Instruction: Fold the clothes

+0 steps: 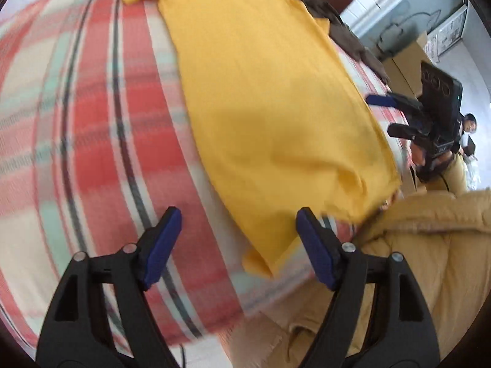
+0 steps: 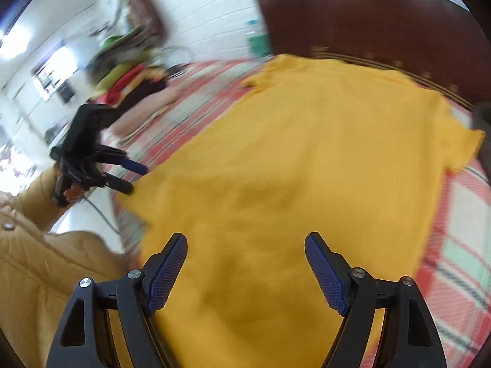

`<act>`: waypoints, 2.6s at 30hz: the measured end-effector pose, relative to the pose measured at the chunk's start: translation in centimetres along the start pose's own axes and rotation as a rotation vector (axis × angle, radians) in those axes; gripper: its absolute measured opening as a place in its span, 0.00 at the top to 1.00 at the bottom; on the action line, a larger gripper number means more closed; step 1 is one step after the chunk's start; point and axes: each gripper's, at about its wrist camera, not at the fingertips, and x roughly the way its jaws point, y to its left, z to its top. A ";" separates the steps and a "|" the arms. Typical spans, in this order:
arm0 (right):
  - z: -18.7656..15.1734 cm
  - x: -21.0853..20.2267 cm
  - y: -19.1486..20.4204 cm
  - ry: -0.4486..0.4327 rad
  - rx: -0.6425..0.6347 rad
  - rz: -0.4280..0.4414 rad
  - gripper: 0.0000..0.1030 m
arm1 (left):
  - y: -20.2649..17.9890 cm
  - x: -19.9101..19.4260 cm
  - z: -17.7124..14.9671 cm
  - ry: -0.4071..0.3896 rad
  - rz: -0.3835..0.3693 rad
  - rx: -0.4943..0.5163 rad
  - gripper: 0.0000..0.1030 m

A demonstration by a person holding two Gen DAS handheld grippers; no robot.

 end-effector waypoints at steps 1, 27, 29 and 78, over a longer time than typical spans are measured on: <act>0.0 0.5 1.3 0.001 -0.023 0.016 0.21 | -0.5 -0.2 -0.8 -0.004 -0.022 0.008 0.18; -4.7 -5.4 -2.1 -0.137 0.284 -0.186 0.19 | 3.7 -4.4 -1.8 0.007 0.105 -0.193 0.85; -5.0 -5.5 -3.4 -0.122 0.320 -0.224 0.18 | 4.0 -6.0 -1.6 -0.069 0.082 -0.220 0.70; 3.7 -3.3 -29.8 -0.333 0.759 -0.212 0.20 | -26.0 14.9 8.7 0.123 -0.079 0.334 0.91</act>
